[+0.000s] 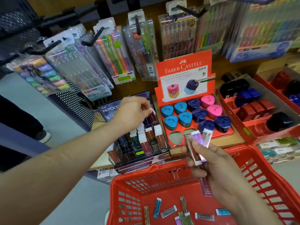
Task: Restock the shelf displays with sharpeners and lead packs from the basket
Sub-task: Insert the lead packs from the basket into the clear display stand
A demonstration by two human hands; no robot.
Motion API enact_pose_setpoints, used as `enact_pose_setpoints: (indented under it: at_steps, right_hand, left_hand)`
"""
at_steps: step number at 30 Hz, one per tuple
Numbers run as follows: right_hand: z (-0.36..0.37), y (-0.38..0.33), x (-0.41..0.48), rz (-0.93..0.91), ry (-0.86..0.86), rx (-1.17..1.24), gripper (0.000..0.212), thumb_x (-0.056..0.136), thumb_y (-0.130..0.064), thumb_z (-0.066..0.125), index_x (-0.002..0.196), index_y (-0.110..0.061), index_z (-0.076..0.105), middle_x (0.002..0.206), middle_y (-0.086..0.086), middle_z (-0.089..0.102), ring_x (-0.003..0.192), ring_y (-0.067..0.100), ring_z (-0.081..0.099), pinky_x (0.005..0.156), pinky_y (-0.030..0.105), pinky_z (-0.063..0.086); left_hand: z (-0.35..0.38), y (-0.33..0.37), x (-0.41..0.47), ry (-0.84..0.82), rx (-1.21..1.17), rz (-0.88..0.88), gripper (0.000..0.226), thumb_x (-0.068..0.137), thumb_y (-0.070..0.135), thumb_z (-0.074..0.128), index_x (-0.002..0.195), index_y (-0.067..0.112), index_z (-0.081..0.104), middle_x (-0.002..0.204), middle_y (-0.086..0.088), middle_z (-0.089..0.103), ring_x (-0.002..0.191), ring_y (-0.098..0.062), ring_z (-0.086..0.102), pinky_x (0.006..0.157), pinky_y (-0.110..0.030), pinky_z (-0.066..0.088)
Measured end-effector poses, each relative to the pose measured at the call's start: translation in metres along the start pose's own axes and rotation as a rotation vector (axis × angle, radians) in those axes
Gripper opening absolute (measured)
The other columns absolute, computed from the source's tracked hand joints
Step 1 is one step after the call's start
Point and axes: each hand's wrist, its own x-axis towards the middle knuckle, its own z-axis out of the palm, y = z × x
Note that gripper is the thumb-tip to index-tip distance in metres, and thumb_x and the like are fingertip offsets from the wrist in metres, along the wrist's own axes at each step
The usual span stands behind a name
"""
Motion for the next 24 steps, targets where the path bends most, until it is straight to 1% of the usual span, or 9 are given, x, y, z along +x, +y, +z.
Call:
enact_pose_setpoints:
  at_steps: [4,8,12,14,17,19,20,22,24]
  right_hand:
    - [-0.003,-0.003,-0.001,0.044,0.010,-0.003,0.009,0.088,-0.009,0.060,0.090,0.000,0.061,0.068,0.016,0.055,0.050,0.014,0.050,0.036,0.020,0.032]
    - [-0.003,-0.003,-0.001,0.011,-0.034,-0.066,0.024,0.081,-0.017,0.063,0.097,-0.001,0.065,0.072,0.017,0.056,0.057,0.014,0.048,0.039,0.019,0.033]
    - [-0.003,-0.002,-0.002,-0.010,-0.065,-0.061,0.018,0.085,-0.014,0.059,0.098,-0.002,0.063,0.078,0.015,0.067,0.057,0.014,0.054,0.038,0.019,0.032]
    - [-0.003,-0.002,-0.002,-0.022,-0.073,-0.067,0.019,0.085,-0.015,0.059,0.099,-0.003,0.063,0.079,0.015,0.069,0.053,0.013,0.054,0.038,0.018,0.031]
    - [-0.001,-0.003,-0.003,-0.054,-0.075,-0.108,0.027,0.083,-0.019,0.062,0.102,0.000,0.062,0.081,0.016,0.071,0.051,0.012,0.052,0.038,0.018,0.030]
    - [0.001,-0.003,-0.002,-0.085,-0.057,-0.128,0.030,0.083,-0.019,0.062,0.105,0.002,0.063,0.084,0.018,0.072,0.051,0.013,0.052,0.038,0.018,0.030]
    - [0.002,-0.003,-0.002,-0.103,-0.046,-0.136,0.030,0.083,-0.020,0.062,0.104,0.001,0.063,0.084,0.018,0.072,0.050,0.013,0.053,0.038,0.018,0.030]
    - [0.004,-0.003,-0.001,-0.126,-0.031,-0.152,0.029,0.083,-0.023,0.062,0.101,-0.001,0.065,0.084,0.018,0.072,0.051,0.013,0.053,0.038,0.019,0.031]
    - [0.005,-0.004,-0.002,-0.120,-0.019,-0.161,0.028,0.086,-0.026,0.061,0.100,-0.003,0.068,0.086,0.018,0.073,0.053,0.013,0.052,0.040,0.020,0.032]
  left_hand:
    - [0.005,0.002,0.001,0.008,0.065,0.057,0.013,0.086,0.025,0.069,0.091,0.014,0.073,0.081,0.004,0.066,0.079,-0.011,0.060,0.078,-0.027,0.052]
    - [0.013,0.005,0.003,-0.012,0.141,0.084,0.013,0.087,0.023,0.069,0.093,0.012,0.070,0.087,-0.001,0.068,0.085,-0.016,0.061,0.076,-0.028,0.051]
    - [0.016,0.006,0.003,-0.064,0.275,0.116,0.011,0.088,0.026,0.066,0.089,0.014,0.066,0.086,0.000,0.060,0.086,-0.021,0.057,0.072,-0.029,0.045]
    - [0.012,0.010,0.003,-0.064,0.274,0.110,0.013,0.088,0.029,0.065,0.088,0.016,0.068,0.086,0.003,0.058,0.085,-0.016,0.056,0.071,-0.028,0.043]
    - [-0.006,0.033,-0.001,-0.100,-0.003,0.026,0.023,0.090,0.034,0.063,0.079,0.015,0.072,0.073,0.009,0.064,0.066,-0.002,0.056,0.066,-0.023,0.044]
    - [-0.020,0.053,-0.010,-0.332,-0.319,-0.078,0.029,0.090,0.037,0.062,0.077,0.014,0.073,0.070,0.001,0.070,0.057,-0.005,0.059,0.058,-0.023,0.049]
    - [-0.025,0.062,-0.016,-0.465,-0.407,-0.102,0.029,0.089,0.038,0.063,0.079,0.013,0.074,0.072,-0.003,0.071,0.058,-0.008,0.061,0.057,-0.023,0.051]
    - [-0.029,0.072,-0.028,-0.604,-0.458,-0.073,0.023,0.085,0.034,0.068,0.084,0.012,0.075,0.075,-0.007,0.072,0.063,-0.013,0.064,0.061,-0.024,0.056]
    - [-0.029,0.076,-0.035,-0.611,-0.507,-0.067,0.015,0.082,0.024,0.073,0.086,0.009,0.075,0.072,-0.007,0.072,0.063,-0.014,0.064,0.066,-0.028,0.058]
